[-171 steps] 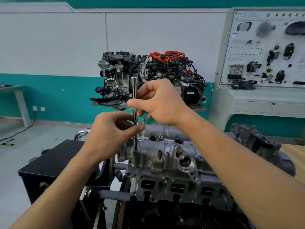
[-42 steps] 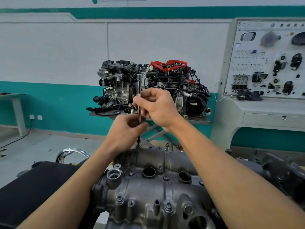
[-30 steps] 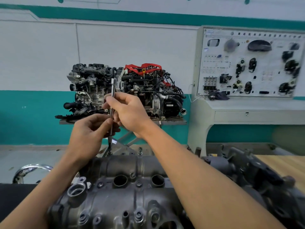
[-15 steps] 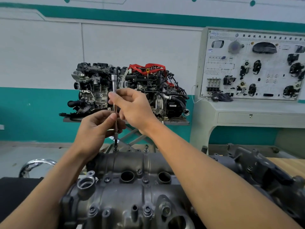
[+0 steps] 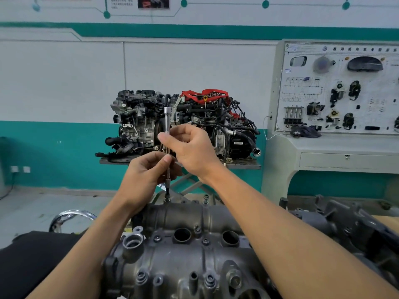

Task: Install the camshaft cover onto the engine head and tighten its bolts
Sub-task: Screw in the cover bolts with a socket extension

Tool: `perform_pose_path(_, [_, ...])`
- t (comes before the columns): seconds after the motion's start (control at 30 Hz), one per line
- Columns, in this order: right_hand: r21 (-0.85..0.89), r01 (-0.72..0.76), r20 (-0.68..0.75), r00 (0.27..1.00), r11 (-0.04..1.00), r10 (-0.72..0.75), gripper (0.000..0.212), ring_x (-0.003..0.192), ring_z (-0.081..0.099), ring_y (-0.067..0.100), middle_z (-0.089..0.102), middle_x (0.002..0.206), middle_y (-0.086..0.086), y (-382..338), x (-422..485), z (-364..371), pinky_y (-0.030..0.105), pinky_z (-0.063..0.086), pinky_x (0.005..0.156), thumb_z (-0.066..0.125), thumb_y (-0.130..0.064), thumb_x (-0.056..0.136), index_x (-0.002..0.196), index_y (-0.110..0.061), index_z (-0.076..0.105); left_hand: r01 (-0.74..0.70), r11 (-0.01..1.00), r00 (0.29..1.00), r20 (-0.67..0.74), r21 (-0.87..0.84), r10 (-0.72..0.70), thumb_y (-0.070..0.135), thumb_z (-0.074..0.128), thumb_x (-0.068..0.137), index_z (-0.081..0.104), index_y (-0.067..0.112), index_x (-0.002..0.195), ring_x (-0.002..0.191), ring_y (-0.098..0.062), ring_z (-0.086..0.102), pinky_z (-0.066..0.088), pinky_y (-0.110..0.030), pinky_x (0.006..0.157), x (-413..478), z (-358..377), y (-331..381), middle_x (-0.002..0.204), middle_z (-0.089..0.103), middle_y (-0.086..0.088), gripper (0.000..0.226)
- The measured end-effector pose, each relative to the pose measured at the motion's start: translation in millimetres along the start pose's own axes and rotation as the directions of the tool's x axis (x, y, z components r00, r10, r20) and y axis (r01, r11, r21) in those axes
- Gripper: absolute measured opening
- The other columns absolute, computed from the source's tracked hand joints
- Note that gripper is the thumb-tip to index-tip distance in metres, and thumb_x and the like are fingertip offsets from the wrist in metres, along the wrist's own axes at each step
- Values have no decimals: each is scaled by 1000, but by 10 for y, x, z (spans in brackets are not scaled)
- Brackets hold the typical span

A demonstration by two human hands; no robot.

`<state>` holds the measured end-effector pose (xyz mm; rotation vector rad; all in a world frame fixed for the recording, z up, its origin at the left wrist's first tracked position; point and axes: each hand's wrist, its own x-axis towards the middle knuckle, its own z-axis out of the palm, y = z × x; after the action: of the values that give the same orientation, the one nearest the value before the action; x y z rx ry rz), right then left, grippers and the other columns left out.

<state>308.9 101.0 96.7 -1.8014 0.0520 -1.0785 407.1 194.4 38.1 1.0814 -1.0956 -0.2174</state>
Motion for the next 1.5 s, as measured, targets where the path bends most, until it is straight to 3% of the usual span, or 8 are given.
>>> perform_pose_path(0.13, [92, -52, 127, 991, 994, 40, 17, 39, 53, 0, 71, 97, 15, -54, -18, 11, 11, 41, 45, 47, -14, 104, 99, -6, 62, 57, 998, 998, 36, -24, -56, 26, 49, 101, 76, 14, 93, 87, -29, 73, 56, -46, 83, 6, 11, -4, 90, 76, -14, 31])
perform_pose_path(0.27, [44, 7, 75, 997, 999, -10, 10, 48, 60, 1, 72, 81, 11, -52, -38, 21, 14, 47, 49, 64, -11, 95, 88, -4, 64, 38, 999, 999, 36, -5, -37, 43, 57, 91, 72, 12, 97, 85, -28, 74, 60, -37, 77, -21, 26, 52, 90, 76, -13, 35])
perform_pose_path(0.4, [-67, 31, -34, 999, 997, -33, 21, 53, 59, 1, 68, 74, 2, -3, -15, 24, 16, 48, 53, 79, -22, 84, 82, -14, 60, -4, 1000, 1000, 16, 1, 4, 33, 64, 85, 69, 6, 96, 79, -28, 76, 63, -34, 72, -41, 31, 66, 86, 77, -12, 29])
perform_pose_path(0.6, [85, -54, 123, 991, 995, 43, 18, 37, 45, 7, 74, 99, 16, -71, -17, 16, 16, 38, 40, 49, -14, 103, 97, -7, 64, 66, 998, 997, 46, -11, -66, 32, 47, 103, 75, 18, 93, 90, -35, 74, 61, -35, 75, -45, 21, 66, 89, 76, -15, 33])
perform_pose_path(0.83, [-16, 6, -13, 1000, 1000, -7, 19, 49, 57, 0, 69, 77, 5, -14, -10, -6, 16, 47, 49, 78, -21, 86, 85, -14, 60, 7, 1000, 1000, 12, 10, -7, 37, 64, 86, 67, 12, 93, 77, -25, 75, 61, -30, 67, -43, 23, 79, 87, 77, -10, 26])
perform_pose_path(1.03, [93, -54, 134, 990, 994, 41, 19, 38, 48, 5, 72, 93, 12, -61, -24, 10, 15, 39, 41, 49, -15, 103, 91, -8, 62, 42, 999, 998, 43, 23, -43, 28, 43, 106, 69, 11, 97, 85, -30, 75, 61, -31, 68, -21, 28, 55, 87, 76, -12, 32])
perform_pose_path(1.23, [-9, 11, -52, 999, 1000, -12, 34, 45, 50, 14, 55, 62, 11, -8, -30, 4, 24, 44, 45, 79, -18, 84, 69, -12, 50, -25, 998, 1000, 18, 53, 24, 37, 66, 85, 61, 4, 91, 79, -26, 76, 61, -31, 64, -44, 11, 55, 82, 76, -8, 34])
perform_pose_path(1.5, [97, -113, 102, 989, 989, 103, 18, 46, 51, 10, 71, 94, 14, -71, -24, 24, 21, 41, 42, 49, -15, 103, 102, -4, 63, -27, 999, 1000, 0, 37, 27, 22, 54, 101, 63, 12, 97, 73, -18, 71, 60, -31, 65, -17, -32, -4, 76, 73, -4, 13])
